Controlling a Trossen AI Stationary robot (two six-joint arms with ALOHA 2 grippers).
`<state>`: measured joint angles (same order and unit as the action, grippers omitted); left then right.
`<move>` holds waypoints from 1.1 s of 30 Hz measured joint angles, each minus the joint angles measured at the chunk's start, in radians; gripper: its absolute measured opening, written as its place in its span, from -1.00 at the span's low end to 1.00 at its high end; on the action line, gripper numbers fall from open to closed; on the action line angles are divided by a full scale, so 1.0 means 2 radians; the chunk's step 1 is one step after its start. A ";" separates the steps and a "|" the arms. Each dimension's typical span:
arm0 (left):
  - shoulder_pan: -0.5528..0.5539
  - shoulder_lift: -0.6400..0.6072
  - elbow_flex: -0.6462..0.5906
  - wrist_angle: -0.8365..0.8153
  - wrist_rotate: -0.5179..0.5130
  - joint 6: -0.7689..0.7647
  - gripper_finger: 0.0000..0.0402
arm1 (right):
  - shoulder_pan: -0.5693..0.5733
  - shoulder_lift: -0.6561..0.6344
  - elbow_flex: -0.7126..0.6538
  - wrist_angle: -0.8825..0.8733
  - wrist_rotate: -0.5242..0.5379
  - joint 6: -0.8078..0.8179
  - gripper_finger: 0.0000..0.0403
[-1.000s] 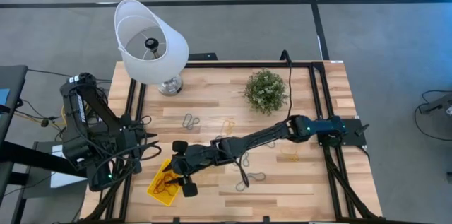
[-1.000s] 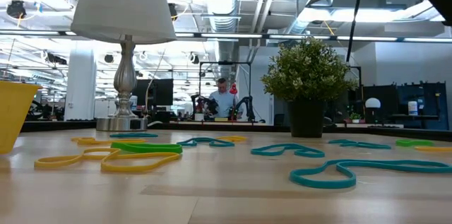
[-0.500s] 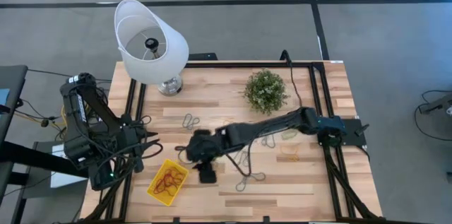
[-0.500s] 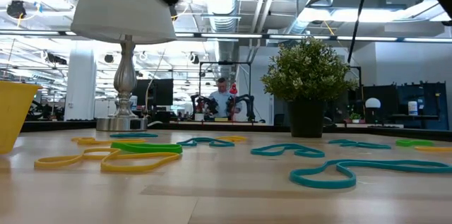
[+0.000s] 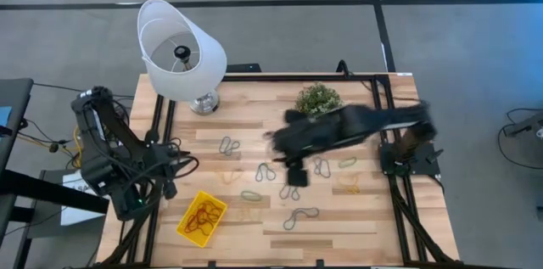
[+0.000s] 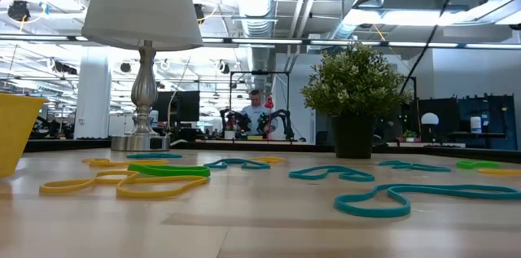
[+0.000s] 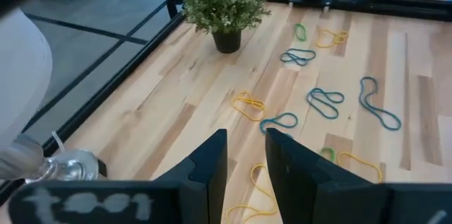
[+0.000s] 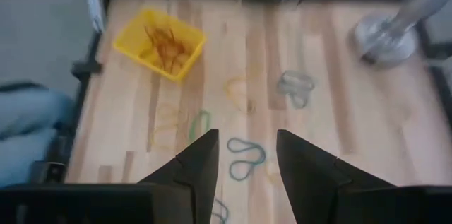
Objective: Pick and place items into bin
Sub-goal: Put the middle left yellow rubberband into the yellow bin
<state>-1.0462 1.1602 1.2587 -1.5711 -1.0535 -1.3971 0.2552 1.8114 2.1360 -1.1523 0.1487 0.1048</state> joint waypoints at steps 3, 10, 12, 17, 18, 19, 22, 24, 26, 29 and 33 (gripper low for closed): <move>-0.006 -0.017 -0.004 0.001 -0.023 0.007 -0.56 | 0.005 -0.071 -0.058 0.028 0.006 -0.021 -0.33; -0.020 -0.057 -0.127 0.031 -0.039 -0.079 -0.56 | 0.006 -0.250 -0.387 0.240 0.004 -0.010 -0.34; -0.022 -0.063 -0.166 0.071 -0.034 -0.083 -0.56 | 0.008 -0.300 -0.492 0.319 0.004 0.010 -0.34; 0.008 -0.064 -0.217 0.184 0.022 -0.085 -0.56 | 0.035 -0.382 -0.711 0.514 0.003 0.067 -0.34; 0.017 -0.064 -0.225 0.204 0.040 -0.081 -0.56 | 0.041 -0.390 -0.746 0.543 0.002 0.088 -0.34; 0.026 -0.064 -0.233 0.218 0.056 -0.075 -0.56 | 0.048 -0.393 -0.780 0.569 0.002 0.112 -0.34; 0.059 -0.064 -0.250 0.245 0.078 -0.050 -0.56 | 0.062 -0.389 -0.849 0.637 0.002 0.186 -0.33; 0.089 -0.064 -0.259 0.261 0.093 -0.021 -0.56 | 0.068 -0.383 -0.876 0.668 0.004 0.220 -0.34; 0.120 -0.064 -0.265 0.281 0.110 0.017 -0.56 | 0.069 -0.374 -0.886 0.682 0.004 0.231 -0.34; 0.168 -0.064 -0.274 0.342 0.149 0.084 -0.56 | 0.073 -0.369 -0.886 0.693 0.005 0.231 -0.34; 0.226 -0.064 -0.302 0.476 0.217 0.203 -0.56 | 0.079 -0.369 -0.886 0.692 0.005 0.231 -0.34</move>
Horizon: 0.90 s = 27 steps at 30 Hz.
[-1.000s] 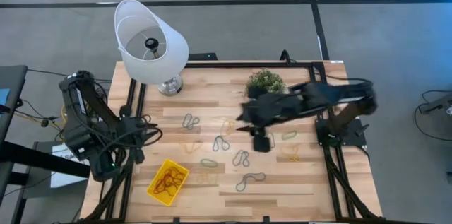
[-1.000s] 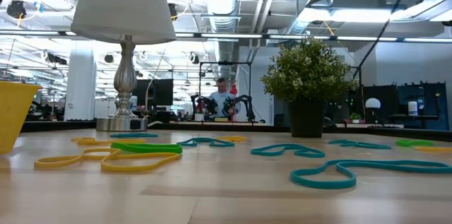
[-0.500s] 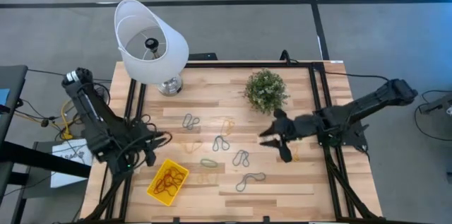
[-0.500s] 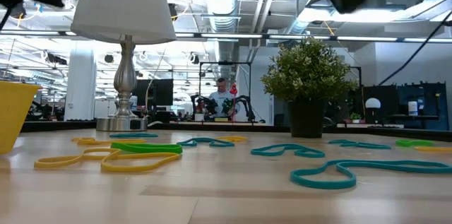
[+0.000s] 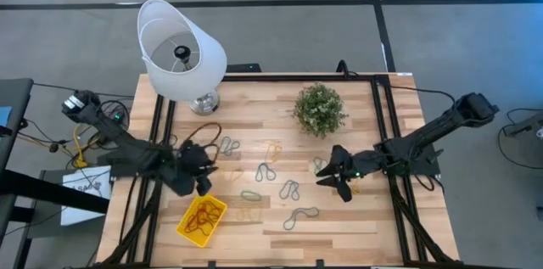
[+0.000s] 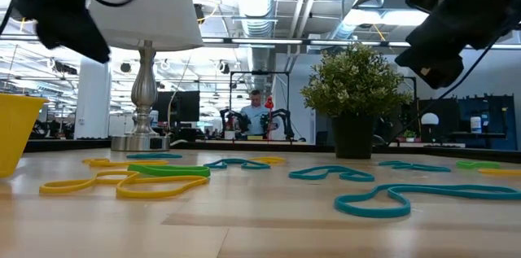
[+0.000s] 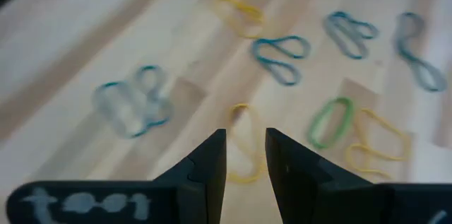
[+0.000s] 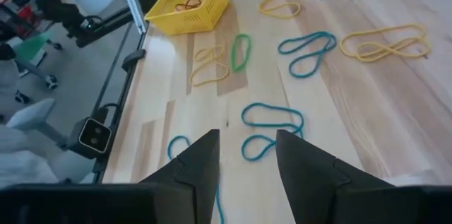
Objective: Pick and place items into bin
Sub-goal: Put the middle left yellow rubberband into the yellow bin
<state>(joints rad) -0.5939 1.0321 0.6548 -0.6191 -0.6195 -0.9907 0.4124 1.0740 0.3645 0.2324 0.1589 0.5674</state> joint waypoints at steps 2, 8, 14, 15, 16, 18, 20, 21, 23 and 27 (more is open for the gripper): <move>0.026 0.000 -0.016 0.061 0.030 0.037 -0.56 | 0.003 0.000 0.000 0.000 0.000 -0.005 -0.34; 0.080 0.007 -0.062 0.153 0.137 0.089 -0.54 | 0.007 0.000 0.000 -0.001 0.000 -0.013 -0.34; 0.090 0.071 -0.078 0.214 0.178 0.153 -0.38 | 0.006 0.000 0.000 -0.003 0.000 -0.013 -0.34; 0.090 0.085 -0.078 0.223 0.183 0.167 -0.34 | 0.006 0.000 0.000 -0.003 0.000 -0.014 -0.34; 0.090 0.103 -0.078 0.238 0.189 0.181 -0.30 | 0.006 0.000 0.000 -0.003 0.000 -0.014 -0.34; 0.090 0.130 -0.078 0.258 0.190 0.199 -0.23 | 0.006 0.000 0.000 -0.003 0.000 -0.014 -0.34; 0.093 0.157 -0.078 0.275 0.196 0.202 -0.18 | 0.006 0.000 0.000 -0.003 0.000 -0.014 -0.34; 0.096 0.170 -0.078 0.279 0.200 0.201 -0.16 | 0.006 0.000 0.000 -0.003 0.000 -0.014 -0.34; 0.100 0.194 -0.078 0.283 0.206 0.186 -0.12 | 0.006 0.000 0.000 -0.003 0.000 -0.014 -0.34; 0.107 0.229 -0.075 0.292 0.202 0.164 -0.10 | 0.006 0.000 0.000 -0.003 0.000 -0.014 -0.36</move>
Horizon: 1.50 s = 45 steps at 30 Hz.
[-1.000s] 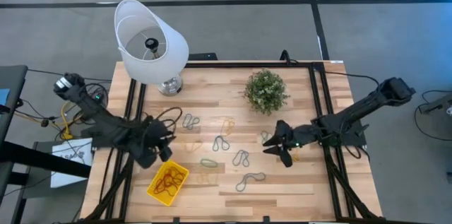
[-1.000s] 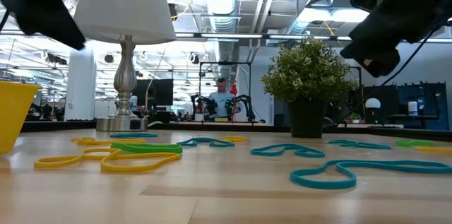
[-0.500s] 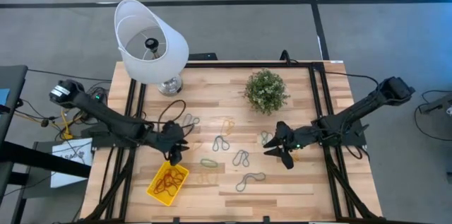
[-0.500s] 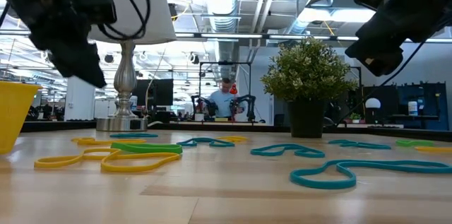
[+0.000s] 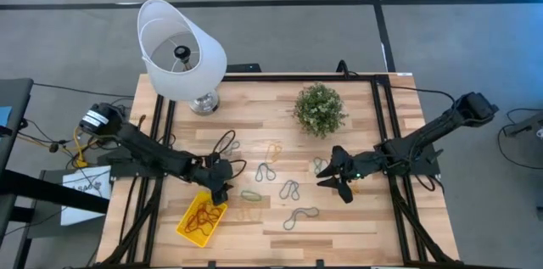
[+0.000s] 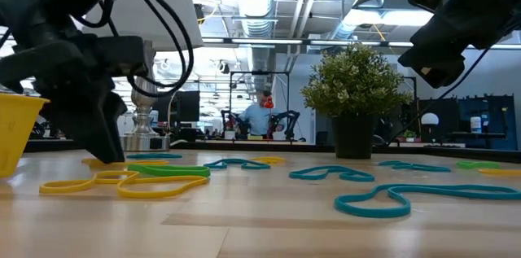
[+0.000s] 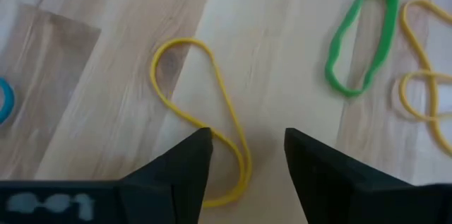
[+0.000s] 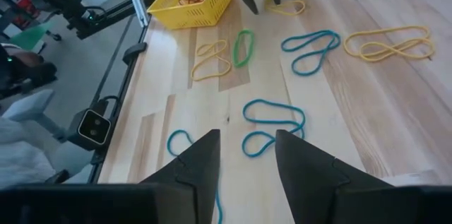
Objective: Pick and place items into bin
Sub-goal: Put the middle left yellow rubberband into the yellow bin
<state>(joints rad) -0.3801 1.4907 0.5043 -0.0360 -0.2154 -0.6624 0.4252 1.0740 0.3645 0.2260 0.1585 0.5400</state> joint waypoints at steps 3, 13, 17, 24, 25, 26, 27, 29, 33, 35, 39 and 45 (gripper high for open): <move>0.000 0.013 0.000 0.012 -0.006 0.002 -0.10 | 0.000 0.000 0.000 0.000 0.000 0.000 -0.36; 0.000 0.015 0.001 -0.024 -0.035 0.016 -0.58 | 0.000 0.000 0.000 0.000 0.000 0.000 -0.36; 0.006 0.014 0.002 -0.038 -0.036 0.013 -0.90 | 0.000 0.000 0.000 0.000 0.000 0.000 -0.36; 0.006 0.015 0.019 -0.057 -0.034 0.003 -0.99 | 0.000 0.000 0.000 0.000 0.000 0.000 -0.36; 0.005 0.012 0.028 -0.065 -0.035 0.009 -0.99 | 0.000 0.000 0.000 0.000 0.000 0.000 -0.36; 0.004 0.011 0.038 -0.078 -0.034 0.016 -1.00 | 0.000 0.000 0.000 0.000 0.000 0.000 -0.36; 0.002 0.009 0.050 -0.097 -0.034 0.021 -1.00 | 0.000 0.000 0.000 0.000 0.000 0.000 -0.36; -0.003 -0.002 0.078 -0.154 -0.036 0.023 -1.00 | 0.000 0.000 0.000 0.000 0.000 0.000 -0.36; -0.020 -0.028 0.145 -0.274 -0.053 0.001 -1.00 | 0.000 0.000 0.000 -0.001 0.000 0.000 -0.36; -0.036 -0.041 0.176 -0.317 -0.053 -0.006 -1.00 | 0.000 0.000 0.000 -0.001 0.000 0.000 -0.36; -0.081 -0.071 0.232 -0.340 -0.042 -0.030 -1.00 | 0.000 0.000 0.000 -0.001 0.000 0.000 -0.36; -0.169 -0.085 0.279 -0.357 -0.046 -0.099 -1.00 | 0.000 0.006 0.001 0.007 0.003 0.032 -0.36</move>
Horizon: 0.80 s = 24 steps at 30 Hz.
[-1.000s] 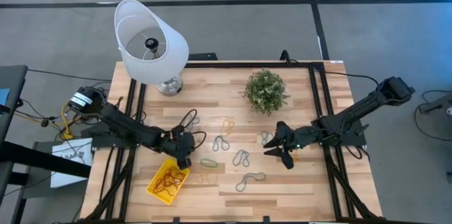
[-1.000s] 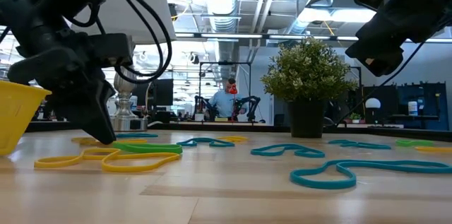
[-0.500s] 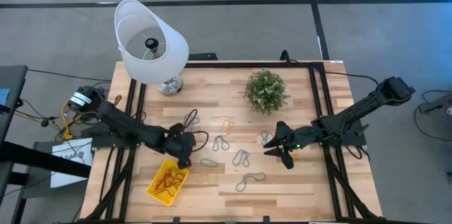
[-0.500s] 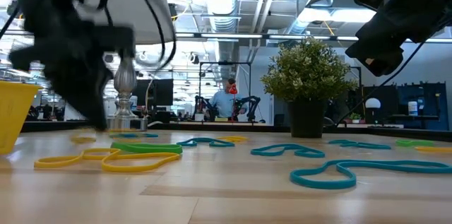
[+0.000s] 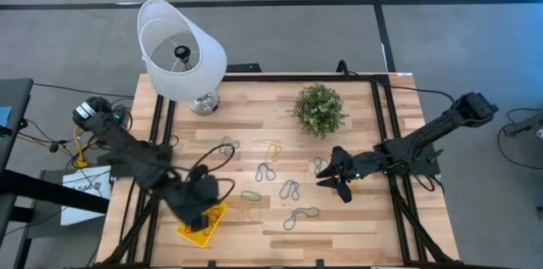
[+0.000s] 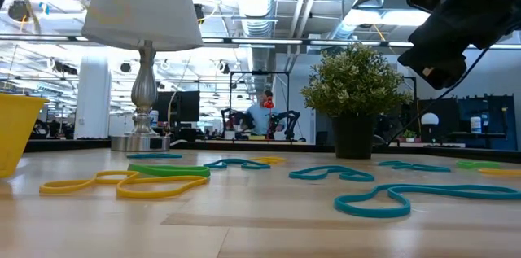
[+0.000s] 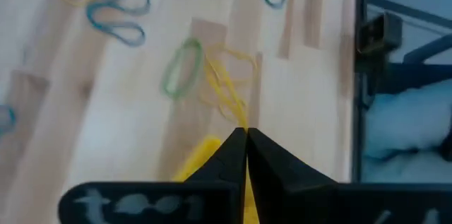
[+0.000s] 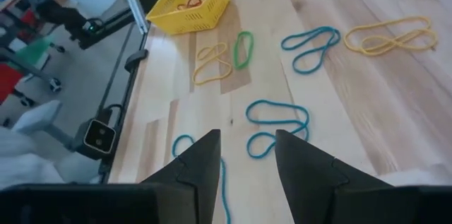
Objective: Pick and place items into bin
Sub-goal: Put the middle left yellow rubberband into the yellow bin
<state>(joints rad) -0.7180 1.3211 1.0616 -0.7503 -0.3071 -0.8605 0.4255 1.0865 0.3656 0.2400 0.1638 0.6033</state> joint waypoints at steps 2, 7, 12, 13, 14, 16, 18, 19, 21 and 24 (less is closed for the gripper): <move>-0.029 0.001 0.001 -0.019 -0.010 -0.042 -1.00 | 0.000 0.006 0.000 0.003 0.002 0.008 -0.36; -0.088 0.006 -0.023 -0.030 -0.035 -0.163 -1.00 | 0.000 0.040 0.000 0.021 0.002 0.009 -0.36; -0.114 0.029 -0.049 -0.028 -0.036 -0.202 -1.00 | -0.004 0.086 0.000 0.069 0.002 0.042 -0.36; -0.115 0.036 -0.052 -0.030 -0.032 -0.202 -1.00 | -0.007 0.095 0.000 0.079 -0.001 0.053 -0.36; -0.115 0.043 -0.052 -0.031 -0.028 -0.202 -0.99 | -0.010 0.102 0.000 0.087 -0.005 0.056 -0.36; -0.113 0.060 -0.052 -0.035 -0.013 -0.202 -0.94 | -0.016 0.117 0.003 0.090 -0.014 0.048 -0.36; -0.109 0.077 -0.052 -0.045 0.003 -0.199 -0.86 | -0.022 0.133 0.010 0.090 -0.015 0.028 -0.36; -0.107 0.084 -0.052 -0.046 0.009 -0.198 -0.82 | -0.025 0.141 0.016 0.091 -0.015 0.012 -0.36; -0.103 0.097 -0.052 -0.052 0.018 -0.198 -0.71 | -0.032 0.163 0.030 0.098 -0.016 -0.028 -0.36; -0.099 0.110 -0.051 -0.053 0.019 -0.183 -0.56 | -0.035 0.197 0.052 0.110 -0.015 -0.084 -0.36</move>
<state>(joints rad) -0.9154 1.5412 0.9589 -0.8555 -0.2689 -1.2268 0.3546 1.4814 0.4706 0.4606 0.1331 0.4356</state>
